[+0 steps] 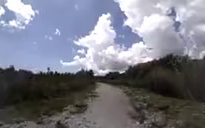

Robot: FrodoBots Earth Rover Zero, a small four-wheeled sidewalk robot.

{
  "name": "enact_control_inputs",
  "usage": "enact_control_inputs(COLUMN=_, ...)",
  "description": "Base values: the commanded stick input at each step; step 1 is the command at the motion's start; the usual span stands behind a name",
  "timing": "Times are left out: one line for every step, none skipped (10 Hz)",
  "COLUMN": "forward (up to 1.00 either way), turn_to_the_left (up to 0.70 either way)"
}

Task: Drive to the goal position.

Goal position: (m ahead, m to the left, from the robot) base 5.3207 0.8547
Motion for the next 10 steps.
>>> enact_control_inputs(forward=0.7, turn_to_the_left=0.0)
enact_control_inputs(forward=0.7, turn_to_the_left=0.0)
enact_control_inputs(forward=0.7, turn_to_the_left=0.0)
enact_control_inputs(forward=0.7, turn_to_the_left=0.0)
enact_control_inputs(forward=0.7, turn_to_the_left=0.0)
enact_control_inputs(forward=0.7, turn_to_the_left=0.0)
enact_control_inputs(forward=0.7, turn_to_the_left=0.0)
enact_control_inputs(forward=0.7, turn_to_the_left=0.0)
enact_control_inputs(forward=0.7, turn_to_the_left=0.0)
enact_control_inputs(forward=0.7, turn_to_the_left=0.0)
